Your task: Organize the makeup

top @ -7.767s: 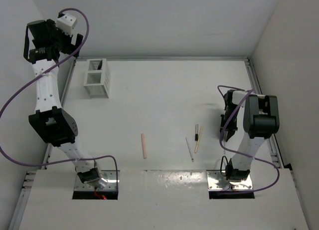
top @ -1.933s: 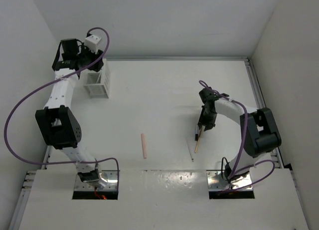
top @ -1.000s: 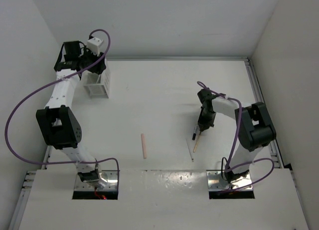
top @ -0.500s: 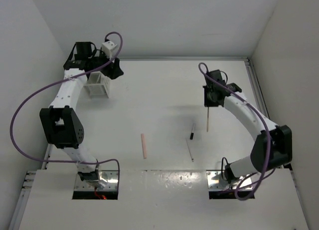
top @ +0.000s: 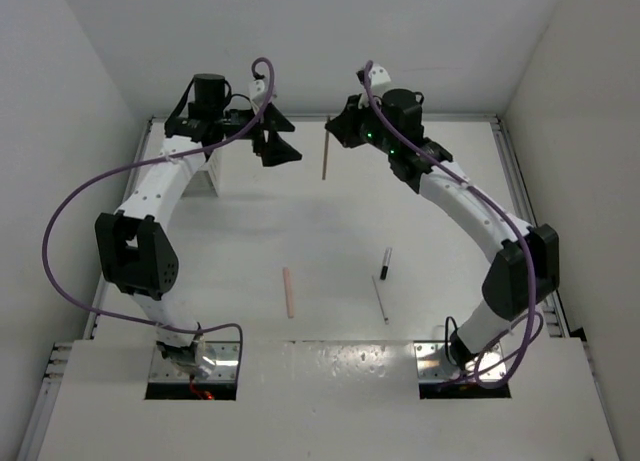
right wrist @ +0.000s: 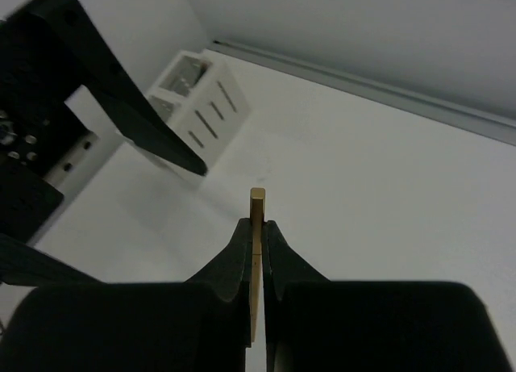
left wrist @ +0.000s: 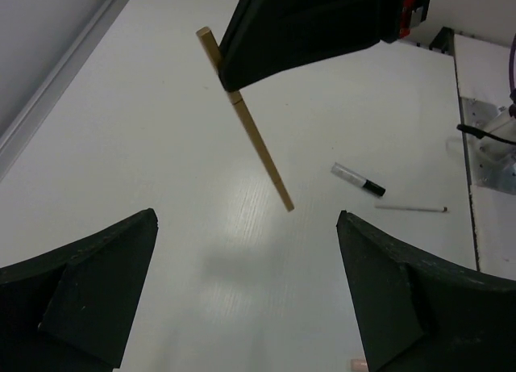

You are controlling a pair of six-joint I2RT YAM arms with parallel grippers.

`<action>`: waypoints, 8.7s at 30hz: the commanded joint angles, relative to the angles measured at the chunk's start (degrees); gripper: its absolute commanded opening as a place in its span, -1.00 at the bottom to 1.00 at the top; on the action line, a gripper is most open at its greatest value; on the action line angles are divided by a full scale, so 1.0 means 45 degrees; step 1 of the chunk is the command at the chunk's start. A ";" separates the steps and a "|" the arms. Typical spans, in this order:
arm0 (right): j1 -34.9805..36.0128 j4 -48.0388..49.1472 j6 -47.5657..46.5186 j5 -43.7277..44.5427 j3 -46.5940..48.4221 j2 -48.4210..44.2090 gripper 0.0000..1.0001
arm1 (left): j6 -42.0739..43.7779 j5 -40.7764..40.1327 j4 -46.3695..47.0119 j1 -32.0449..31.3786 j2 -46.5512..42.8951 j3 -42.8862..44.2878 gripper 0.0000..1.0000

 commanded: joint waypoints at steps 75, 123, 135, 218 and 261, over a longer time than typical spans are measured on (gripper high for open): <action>-0.0020 -0.3259 0.0072 0.2187 -0.5139 -0.3070 1.00 | 0.2055 -0.4916 0.9656 0.5972 0.1706 -0.5598 -0.24; -0.1367 -0.7419 0.1700 0.2072 -0.5337 0.2339 -0.99 | 0.2466 -0.4683 0.0085 0.4119 0.0710 0.0750 0.10; -0.1230 0.1825 -0.1902 -0.3921 -0.3793 -0.0670 -0.99 | 0.2133 0.0040 -0.1126 0.2343 0.0945 0.1336 0.10; -0.0566 0.4359 0.1147 -0.1698 -0.3890 0.0073 1.00 | 0.0688 -0.5071 0.8247 0.5836 0.4050 -0.0752 -1.00; 0.2480 -0.7479 0.1126 0.3128 -0.6682 -0.0612 0.41 | 0.1057 -1.0282 0.0499 0.4296 0.0793 0.3174 0.80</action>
